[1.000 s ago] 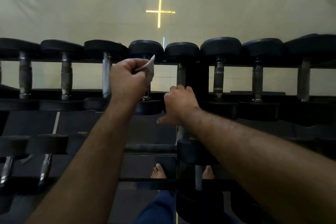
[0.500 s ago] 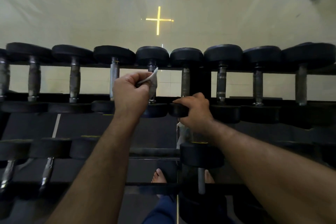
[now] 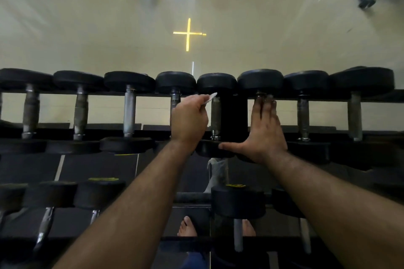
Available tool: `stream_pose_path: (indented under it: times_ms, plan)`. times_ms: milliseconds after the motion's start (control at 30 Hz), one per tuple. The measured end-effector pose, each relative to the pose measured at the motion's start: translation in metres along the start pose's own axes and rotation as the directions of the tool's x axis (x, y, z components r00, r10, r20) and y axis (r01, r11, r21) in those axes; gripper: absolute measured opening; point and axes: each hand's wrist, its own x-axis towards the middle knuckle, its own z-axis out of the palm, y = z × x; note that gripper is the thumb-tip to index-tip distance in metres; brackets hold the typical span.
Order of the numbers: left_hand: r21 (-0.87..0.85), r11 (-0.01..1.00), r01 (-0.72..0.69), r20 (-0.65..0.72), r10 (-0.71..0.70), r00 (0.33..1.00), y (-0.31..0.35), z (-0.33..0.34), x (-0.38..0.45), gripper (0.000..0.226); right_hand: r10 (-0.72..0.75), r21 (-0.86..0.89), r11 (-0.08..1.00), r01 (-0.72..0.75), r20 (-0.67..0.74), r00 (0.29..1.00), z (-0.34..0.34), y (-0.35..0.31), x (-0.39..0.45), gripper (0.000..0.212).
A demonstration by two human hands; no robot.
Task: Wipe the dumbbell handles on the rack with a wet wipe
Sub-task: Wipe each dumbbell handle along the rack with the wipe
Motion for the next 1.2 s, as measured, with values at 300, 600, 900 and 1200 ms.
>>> stream_pose_path:
  times_ms: [300,600,900,1200]
  plan:
    - [0.231,0.880,-0.415,0.372,0.315,0.873,-0.007,0.037,0.013,0.030,-0.103,-0.041,0.994,0.105,0.049,0.993,0.001,-0.002,0.003,0.179]
    - [0.258,0.745,-0.615,0.525,0.427,0.737,-0.002,0.019,0.037,0.037,-0.137,-0.091,0.986,0.139,0.033,0.990,-0.002,-0.002,-0.001,0.174]
    - [0.121,0.781,-0.613,0.964,0.055,0.261,0.025,0.014,0.032,0.019,-0.152,-0.084,0.984,0.155,0.039,0.988,-0.002,0.000,-0.001,0.171]
    - [0.090,0.817,-0.570,0.967,0.065,0.246,0.033,0.033,0.026,0.027,-0.161,-0.088,0.983,0.163,0.024,0.987,-0.003,0.000,-0.003,0.169]
